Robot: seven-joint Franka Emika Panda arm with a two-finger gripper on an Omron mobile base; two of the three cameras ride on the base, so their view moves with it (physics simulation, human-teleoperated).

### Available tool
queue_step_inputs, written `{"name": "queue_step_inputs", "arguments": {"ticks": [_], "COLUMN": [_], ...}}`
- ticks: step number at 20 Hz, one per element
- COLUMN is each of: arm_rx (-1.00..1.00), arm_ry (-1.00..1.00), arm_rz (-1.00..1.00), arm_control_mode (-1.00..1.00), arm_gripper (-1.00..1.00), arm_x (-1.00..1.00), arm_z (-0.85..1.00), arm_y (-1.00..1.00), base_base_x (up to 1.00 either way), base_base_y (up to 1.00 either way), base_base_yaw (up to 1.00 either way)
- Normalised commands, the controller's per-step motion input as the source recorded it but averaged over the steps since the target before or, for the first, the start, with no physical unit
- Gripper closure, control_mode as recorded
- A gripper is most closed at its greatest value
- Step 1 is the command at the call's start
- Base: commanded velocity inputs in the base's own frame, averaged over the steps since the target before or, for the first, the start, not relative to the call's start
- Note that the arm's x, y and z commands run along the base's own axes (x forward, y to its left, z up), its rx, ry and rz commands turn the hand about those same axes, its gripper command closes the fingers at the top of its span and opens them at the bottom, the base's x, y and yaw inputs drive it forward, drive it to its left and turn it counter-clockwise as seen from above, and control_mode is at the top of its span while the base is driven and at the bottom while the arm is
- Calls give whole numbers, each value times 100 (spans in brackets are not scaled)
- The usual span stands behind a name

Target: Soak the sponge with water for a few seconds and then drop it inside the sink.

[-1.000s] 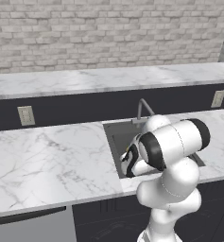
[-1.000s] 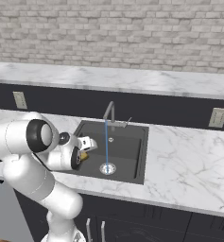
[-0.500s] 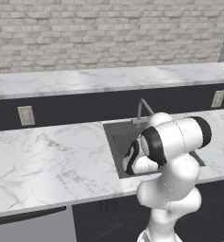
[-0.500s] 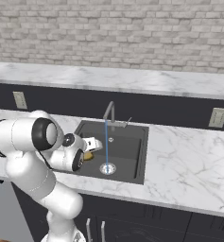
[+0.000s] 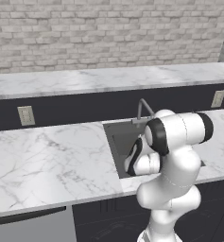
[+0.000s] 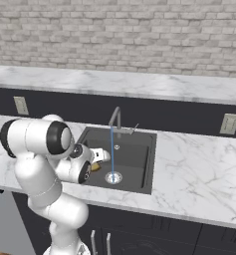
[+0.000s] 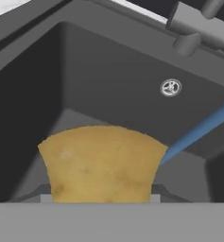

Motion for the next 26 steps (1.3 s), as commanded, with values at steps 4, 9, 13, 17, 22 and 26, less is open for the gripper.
{"name": "queue_step_inputs", "arguments": {"ticks": [4, 9, 13, 17, 22, 26], "arm_rx": [3, 1, 0, 0, 0, 0], "arm_ry": [0, 0, 0, 0, 0, 0], "arm_rz": [0, 0, 0, 0, 0, 0], "arm_control_mode": [-100, -100, -100, -100, -100, -100], "arm_gripper": [100, 100, 100, 100, 100, 100], "arm_x": [-4, -6, -3, -4, -2, 0], "arm_z": [-16, -20, -31, -21, -4, 0], "arm_y": [-2, -1, -5, -4, -1, 0], "base_base_x": [0, 0, 0, 0, 0, 0], "base_base_y": [0, 0, 0, 0, 0, 0], "base_base_yaw": [0, 0, 0, 0, 0, 0]}}
